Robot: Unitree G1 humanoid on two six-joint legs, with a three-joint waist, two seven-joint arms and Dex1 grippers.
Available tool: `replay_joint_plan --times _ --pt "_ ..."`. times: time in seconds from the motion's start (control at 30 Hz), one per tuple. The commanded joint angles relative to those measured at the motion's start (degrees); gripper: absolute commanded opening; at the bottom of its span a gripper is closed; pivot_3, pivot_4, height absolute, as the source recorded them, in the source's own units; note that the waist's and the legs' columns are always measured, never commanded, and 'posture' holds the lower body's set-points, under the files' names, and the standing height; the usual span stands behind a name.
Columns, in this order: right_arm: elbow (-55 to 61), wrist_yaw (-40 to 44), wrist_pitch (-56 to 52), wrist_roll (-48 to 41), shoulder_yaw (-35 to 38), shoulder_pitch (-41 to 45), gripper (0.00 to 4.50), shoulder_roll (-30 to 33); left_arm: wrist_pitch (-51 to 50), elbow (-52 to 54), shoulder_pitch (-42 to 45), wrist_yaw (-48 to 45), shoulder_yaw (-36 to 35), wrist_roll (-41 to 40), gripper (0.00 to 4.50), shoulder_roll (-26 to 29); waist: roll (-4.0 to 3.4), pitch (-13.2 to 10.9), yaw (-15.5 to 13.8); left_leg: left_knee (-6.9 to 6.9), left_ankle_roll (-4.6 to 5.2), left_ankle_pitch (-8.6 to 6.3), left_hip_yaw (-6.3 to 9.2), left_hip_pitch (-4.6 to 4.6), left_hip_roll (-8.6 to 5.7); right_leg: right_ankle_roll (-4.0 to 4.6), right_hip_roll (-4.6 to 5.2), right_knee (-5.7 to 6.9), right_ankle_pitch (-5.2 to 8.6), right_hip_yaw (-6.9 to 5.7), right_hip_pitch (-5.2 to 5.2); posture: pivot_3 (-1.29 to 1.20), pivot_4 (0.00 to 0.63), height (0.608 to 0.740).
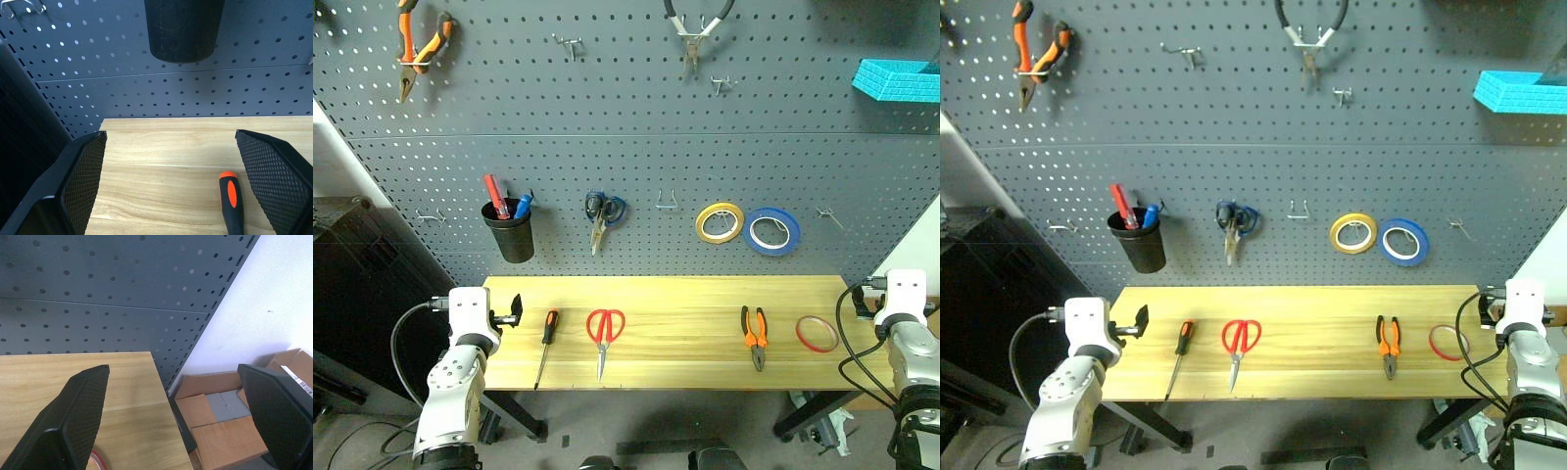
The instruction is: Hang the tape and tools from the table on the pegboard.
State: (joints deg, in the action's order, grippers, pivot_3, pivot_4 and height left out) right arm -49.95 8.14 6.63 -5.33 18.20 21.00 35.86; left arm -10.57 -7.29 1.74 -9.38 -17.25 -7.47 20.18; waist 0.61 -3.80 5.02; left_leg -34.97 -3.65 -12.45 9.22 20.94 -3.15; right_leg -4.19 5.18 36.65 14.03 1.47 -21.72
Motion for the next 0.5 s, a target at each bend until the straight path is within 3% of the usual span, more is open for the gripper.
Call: replay_joint_plan --times 0.03,0.33,0.5 --pt "0.66 -0.40 1.40 -0.20 0.74 1.21 4.50 0.91 1.44 1.12 0.43 0.63 -0.31 1.38 4.47 1.47 0.00 0.00 0.00 0.00 0.00 0.00 0.00 0.00 0.00 0.00 0.00 0.00 0.00 0.00 0.00 -0.09 0.000 0.740" --pt "2.95 2.06 0.22 -0.20 -0.50 -0.21 4.50 0.03 -0.03 2.32 -0.34 0.62 0.11 1.55 4.47 1.17 0.00 0.00 0.01 0.00 0.00 0.00 0.00 -0.01 0.00 0.00 0.00 0.00 0.00 0.00 0.01 -0.09 0.000 0.740" --pt "9.94 7.54 -6.09 -1.44 -2.70 -3.61 4.50 -2.00 -2.76 9.82 -3.25 -4.98 6.09 2.63 4.47 2.51 0.04 -0.05 0.00 0.00 0.00 0.00 0.00 -0.01 0.00 0.00 0.00 0.00 0.00 0.01 0.01 -0.10 0.014 0.740"
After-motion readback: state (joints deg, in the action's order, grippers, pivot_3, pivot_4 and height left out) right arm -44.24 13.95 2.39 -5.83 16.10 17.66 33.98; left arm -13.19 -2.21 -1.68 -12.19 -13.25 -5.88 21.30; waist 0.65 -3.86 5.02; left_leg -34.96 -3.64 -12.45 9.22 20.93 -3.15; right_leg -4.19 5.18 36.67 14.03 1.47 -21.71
